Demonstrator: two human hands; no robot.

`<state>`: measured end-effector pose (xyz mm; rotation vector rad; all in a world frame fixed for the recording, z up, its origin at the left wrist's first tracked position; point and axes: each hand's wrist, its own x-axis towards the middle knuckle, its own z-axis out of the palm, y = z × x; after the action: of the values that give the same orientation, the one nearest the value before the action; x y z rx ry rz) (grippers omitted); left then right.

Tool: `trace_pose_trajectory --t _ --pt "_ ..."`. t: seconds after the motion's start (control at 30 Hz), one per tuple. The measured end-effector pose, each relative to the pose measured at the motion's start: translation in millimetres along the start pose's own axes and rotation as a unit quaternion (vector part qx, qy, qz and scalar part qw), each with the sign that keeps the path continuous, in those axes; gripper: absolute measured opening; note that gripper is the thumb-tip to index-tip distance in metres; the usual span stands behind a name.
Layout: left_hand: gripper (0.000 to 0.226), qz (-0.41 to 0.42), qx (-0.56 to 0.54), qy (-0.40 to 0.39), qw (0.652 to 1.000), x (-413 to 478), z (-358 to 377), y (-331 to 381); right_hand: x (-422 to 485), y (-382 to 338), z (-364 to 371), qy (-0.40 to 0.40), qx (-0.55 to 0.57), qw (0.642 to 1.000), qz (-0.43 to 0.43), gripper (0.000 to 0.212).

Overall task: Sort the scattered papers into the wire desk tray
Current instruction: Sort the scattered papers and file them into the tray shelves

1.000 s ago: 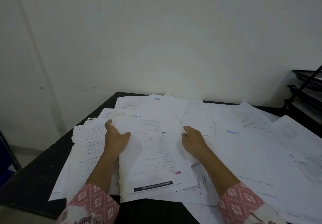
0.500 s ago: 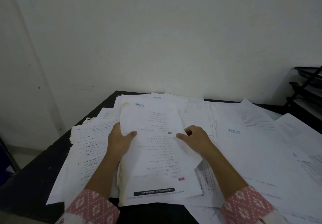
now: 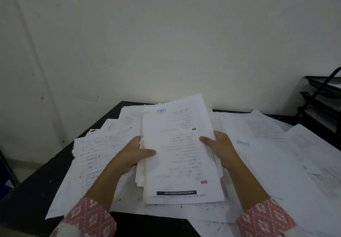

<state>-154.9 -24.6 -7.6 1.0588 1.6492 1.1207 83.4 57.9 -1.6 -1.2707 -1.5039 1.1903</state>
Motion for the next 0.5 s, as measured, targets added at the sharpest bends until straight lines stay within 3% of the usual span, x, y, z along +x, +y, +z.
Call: trace_pose_trajectory --t 0.07,0.13,0.2,0.3,0.4,0.5 --pt "0.056 0.027 0.046 0.021 0.998 0.3 6.1 1.5 -2.0 -3.3 -7.0 0.002 0.026 1.0 0.015 0.018" --pt "0.051 0.059 0.058 0.061 0.995 1.3 15.2 3.6 -4.7 -4.3 -15.0 -0.048 0.035 0.998 0.031 0.016" --pt "0.039 0.072 0.07 0.078 0.992 3.8 24.4 6.1 -7.1 -1.8 -20.5 -0.088 -0.025 0.995 0.031 0.02" --pt "0.021 0.06 0.1 0.081 0.99 11.6 28.8 9.7 -1.7 9.2 -26.7 -0.034 -0.078 0.996 0.032 0.038" --pt "0.025 0.052 0.167 0.098 0.98 27.9 18.8 10.9 5.1 16.7 -35.5 0.022 -0.078 0.996 0.025 0.038" --pt "0.037 0.051 0.285 0.161 0.943 53.2 2.9 10.1 10.0 23.7 -39.0 0.075 -0.083 0.993 0.022 0.031"
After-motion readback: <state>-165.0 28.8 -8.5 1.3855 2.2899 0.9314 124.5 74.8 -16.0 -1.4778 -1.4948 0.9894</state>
